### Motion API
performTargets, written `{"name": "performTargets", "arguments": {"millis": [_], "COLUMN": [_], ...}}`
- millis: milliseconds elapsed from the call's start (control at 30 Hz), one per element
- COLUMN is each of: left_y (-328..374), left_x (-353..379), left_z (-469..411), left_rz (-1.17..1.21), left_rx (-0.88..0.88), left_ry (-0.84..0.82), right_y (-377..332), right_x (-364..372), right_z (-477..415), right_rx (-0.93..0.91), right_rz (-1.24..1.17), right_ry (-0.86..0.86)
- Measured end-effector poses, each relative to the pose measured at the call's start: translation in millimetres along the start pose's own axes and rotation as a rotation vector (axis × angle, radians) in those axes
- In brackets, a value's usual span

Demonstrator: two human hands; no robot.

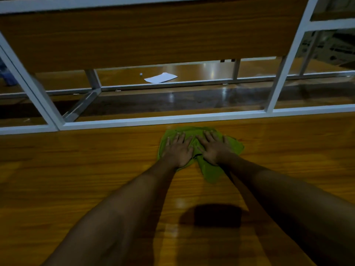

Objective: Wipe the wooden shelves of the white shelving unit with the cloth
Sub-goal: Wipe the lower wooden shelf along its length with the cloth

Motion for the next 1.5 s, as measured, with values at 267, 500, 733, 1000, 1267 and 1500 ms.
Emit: {"name": "performTargets", "arguments": {"millis": [267, 500, 733, 1000, 1267, 1500], "left_y": [-50.0, -13.7, 3.9, -18.1, 25.1, 16.3], "left_x": [-4.9, 3.2, 1.9, 4.0, 16.2, 10.8], "left_z": [23.3, 59.2, 69.0, 114.6, 164.2, 164.0], "left_rz": [-0.034, -0.005, 0.005, 0.0, -0.003, -0.01], "left_rx": [-0.028, 0.029, 0.117, 0.084, 0.131, 0.152], "left_ry": [0.013, -0.003, -0.009, -0.012, -0.074, -0.059], "right_y": [-47.6, -33.2, -21.3, -79.7, -51.0, -52.6], "right_x": [5.2, 8.0, 5.2, 7.8, 15.5, 14.4], "right_z": [14.2, 68.2, 80.6, 121.2, 187.2, 175.6], "right_rx": [-0.069, -0.078, 0.062, 0.05, 0.113, 0.174], "right_rz": [-0.025, -0.03, -0.064, -0.045, -0.046, -0.066], "right_ry": [0.002, 0.005, 0.02, -0.008, -0.003, 0.011]}}
Point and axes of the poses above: each hand's wrist, its own z-axis away from the middle knuckle, its own x-axis out of the palm, y = z × x, the point moved 10 cm from there along -z, towards the middle knuckle, and after that the axes turned 8 degrees about -x, right-handed, at the moved point
